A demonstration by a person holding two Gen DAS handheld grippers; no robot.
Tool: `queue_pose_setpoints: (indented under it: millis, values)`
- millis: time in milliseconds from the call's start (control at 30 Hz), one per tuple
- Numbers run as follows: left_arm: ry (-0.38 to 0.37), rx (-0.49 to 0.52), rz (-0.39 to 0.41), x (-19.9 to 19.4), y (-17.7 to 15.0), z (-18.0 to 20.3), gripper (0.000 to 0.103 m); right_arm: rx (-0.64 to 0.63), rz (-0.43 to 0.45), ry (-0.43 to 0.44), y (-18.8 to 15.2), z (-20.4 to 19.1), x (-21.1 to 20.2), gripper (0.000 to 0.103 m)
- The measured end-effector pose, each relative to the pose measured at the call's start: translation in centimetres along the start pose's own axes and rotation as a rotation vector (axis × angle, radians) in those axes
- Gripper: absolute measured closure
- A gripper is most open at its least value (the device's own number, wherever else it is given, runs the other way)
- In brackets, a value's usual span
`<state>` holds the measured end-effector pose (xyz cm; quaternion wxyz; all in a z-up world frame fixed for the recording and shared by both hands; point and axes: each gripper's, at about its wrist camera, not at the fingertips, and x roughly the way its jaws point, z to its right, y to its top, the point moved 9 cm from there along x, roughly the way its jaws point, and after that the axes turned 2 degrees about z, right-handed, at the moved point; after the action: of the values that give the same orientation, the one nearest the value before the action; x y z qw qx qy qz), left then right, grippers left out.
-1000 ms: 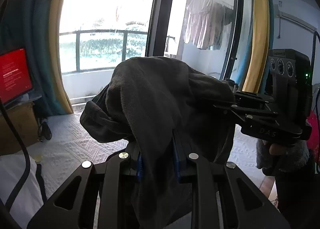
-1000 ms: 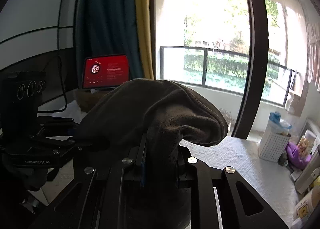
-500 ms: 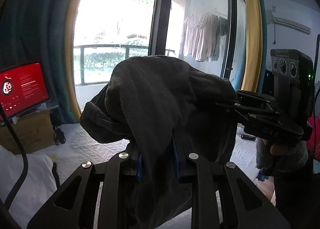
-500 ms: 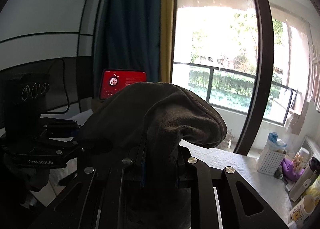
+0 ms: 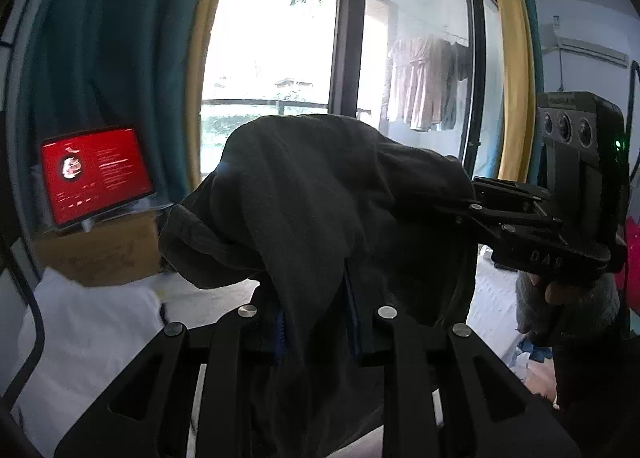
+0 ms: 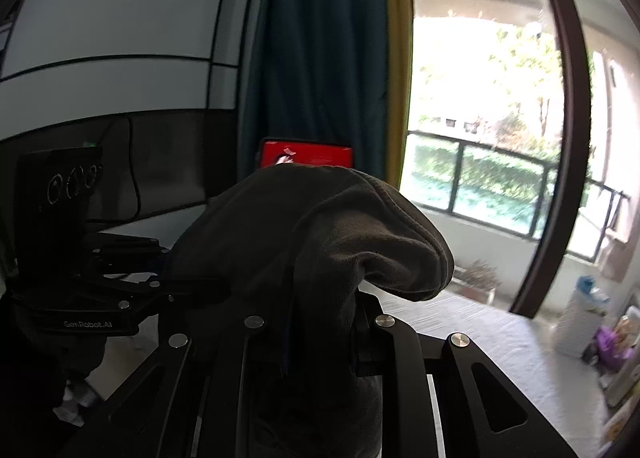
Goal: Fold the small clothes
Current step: 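Grasp the shirt end with both grippers and lift it up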
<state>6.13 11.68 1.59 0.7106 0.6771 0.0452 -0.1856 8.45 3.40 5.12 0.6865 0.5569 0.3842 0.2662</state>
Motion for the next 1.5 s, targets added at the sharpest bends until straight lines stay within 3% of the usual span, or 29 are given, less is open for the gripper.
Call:
queue_pose_setpoints:
  millis: [200, 933, 1500]
  values:
    - [0.022, -0.014, -0.036, 0.0, -1.7, -1.9, 0.081, 0.006, -0.052, 0.030, -1.3, -1.2, 2.9, 0.083]
    - [0.025, -0.098, -0.281, 10.7, -6.7, -7.6, 0.081, 0.193, -0.228, 0.071, -8.0, 5.4, 14.4, 0.083]
    - [0.097, -0.187, -0.436, 15.0, -10.5, -11.9, 0.081, 0.272, -0.384, 0.129, -12.6, 7.1, 22.6, 0.083]
